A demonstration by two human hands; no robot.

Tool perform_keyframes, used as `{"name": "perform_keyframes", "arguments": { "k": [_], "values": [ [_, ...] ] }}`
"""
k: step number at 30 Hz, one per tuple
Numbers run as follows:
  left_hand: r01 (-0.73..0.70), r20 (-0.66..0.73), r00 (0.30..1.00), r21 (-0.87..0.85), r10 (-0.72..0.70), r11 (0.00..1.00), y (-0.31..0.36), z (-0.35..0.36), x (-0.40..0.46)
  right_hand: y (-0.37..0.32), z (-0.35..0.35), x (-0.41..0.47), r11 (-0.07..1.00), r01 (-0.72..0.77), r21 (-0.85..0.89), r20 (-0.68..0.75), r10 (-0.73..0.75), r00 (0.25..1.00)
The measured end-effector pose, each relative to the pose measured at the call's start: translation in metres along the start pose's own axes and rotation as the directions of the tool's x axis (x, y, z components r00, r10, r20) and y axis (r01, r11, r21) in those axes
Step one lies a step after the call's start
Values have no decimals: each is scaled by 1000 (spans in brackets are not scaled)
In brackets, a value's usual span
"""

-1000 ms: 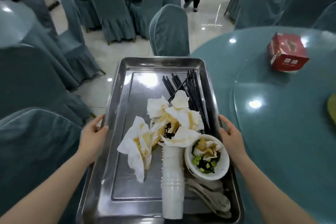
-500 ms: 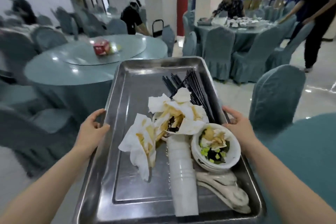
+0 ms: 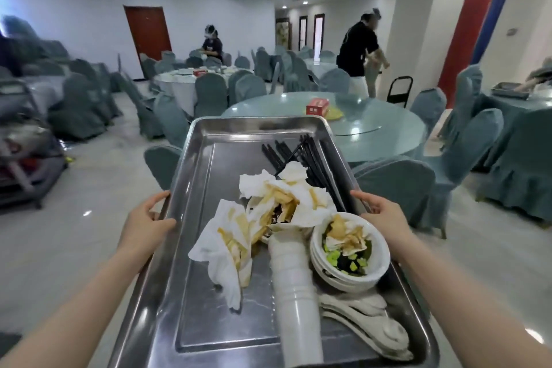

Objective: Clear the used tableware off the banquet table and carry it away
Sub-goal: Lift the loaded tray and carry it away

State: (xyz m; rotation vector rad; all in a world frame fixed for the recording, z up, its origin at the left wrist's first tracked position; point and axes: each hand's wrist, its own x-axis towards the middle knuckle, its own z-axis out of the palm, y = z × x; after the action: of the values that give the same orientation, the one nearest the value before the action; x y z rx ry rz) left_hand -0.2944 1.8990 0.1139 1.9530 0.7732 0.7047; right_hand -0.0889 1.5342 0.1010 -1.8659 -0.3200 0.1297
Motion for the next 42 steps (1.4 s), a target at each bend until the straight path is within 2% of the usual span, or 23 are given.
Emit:
{"name": "perform_keyframes", "arguments": {
  "k": [12,16,24,30,38,42],
  "values": [
    [157,-241,960,39,-143,987,-94,-81,120,-49,196,152,997,50,-60,278,-32,960],
    [236,-326,922,44,-210,971,-114,-106,158,-72,270,216,992,101,-76,370,-66,927],
    [297,-500,814,-79,-296,952,-163,-161,234,-112,433,304,986,163,-19,536,-128,835],
    [328,-550,766,-111,-333,938,-202,-215,316,-137,559,354,992,129,-11,555,-102,826],
    [372,-531,758,-123,-378,920,-259,-276,457,-180,699,438,990,135,-25,574,-97,813],
    [392,-538,740,-144,-404,909,-293,-296,537,-198,780,500,990,138,-13,613,-101,784]
  ]
}}
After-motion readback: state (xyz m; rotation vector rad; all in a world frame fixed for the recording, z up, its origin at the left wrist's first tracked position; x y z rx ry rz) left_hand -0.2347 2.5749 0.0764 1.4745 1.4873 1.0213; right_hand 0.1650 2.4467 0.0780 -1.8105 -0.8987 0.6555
